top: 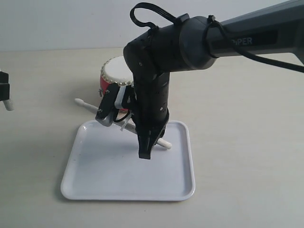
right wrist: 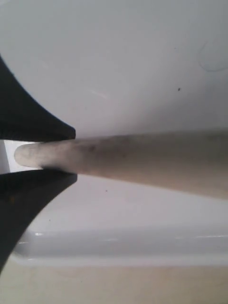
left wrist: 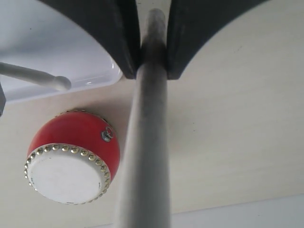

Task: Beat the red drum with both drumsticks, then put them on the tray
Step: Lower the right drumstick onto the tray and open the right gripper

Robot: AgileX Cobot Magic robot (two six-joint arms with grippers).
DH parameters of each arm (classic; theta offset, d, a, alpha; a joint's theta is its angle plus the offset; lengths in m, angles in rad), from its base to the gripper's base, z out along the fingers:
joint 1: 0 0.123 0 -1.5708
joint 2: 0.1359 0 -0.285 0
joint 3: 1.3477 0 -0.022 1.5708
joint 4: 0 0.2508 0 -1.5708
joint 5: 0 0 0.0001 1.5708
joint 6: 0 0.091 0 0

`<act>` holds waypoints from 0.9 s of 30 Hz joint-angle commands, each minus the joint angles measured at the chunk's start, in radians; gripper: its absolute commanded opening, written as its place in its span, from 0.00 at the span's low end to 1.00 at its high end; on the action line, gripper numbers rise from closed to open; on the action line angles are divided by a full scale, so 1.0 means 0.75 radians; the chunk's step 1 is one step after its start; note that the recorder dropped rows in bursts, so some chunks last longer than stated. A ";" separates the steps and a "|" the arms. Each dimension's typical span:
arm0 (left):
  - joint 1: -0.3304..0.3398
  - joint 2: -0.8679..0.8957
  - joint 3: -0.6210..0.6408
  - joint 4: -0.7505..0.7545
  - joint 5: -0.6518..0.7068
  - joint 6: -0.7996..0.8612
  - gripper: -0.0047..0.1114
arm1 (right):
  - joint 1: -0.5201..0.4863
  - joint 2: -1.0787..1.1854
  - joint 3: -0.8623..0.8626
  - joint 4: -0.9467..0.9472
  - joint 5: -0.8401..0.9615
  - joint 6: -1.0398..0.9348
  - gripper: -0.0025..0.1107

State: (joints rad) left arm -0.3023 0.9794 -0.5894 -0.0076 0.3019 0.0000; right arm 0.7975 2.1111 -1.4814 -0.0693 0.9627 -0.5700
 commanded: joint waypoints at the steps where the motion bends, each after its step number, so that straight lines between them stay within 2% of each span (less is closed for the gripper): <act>1: 0.002 -0.008 0.005 -0.006 -0.009 -0.011 0.04 | 0.000 -0.003 -0.001 -0.086 0.037 0.005 0.02; 27: 0.002 -0.008 0.005 -0.006 -0.008 -0.009 0.04 | 0.000 0.089 -0.001 -0.092 0.009 0.077 0.02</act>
State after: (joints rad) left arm -0.3023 0.9794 -0.5894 -0.0076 0.3039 0.0000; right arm 0.7975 2.1766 -1.4814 -0.1454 0.9787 -0.5177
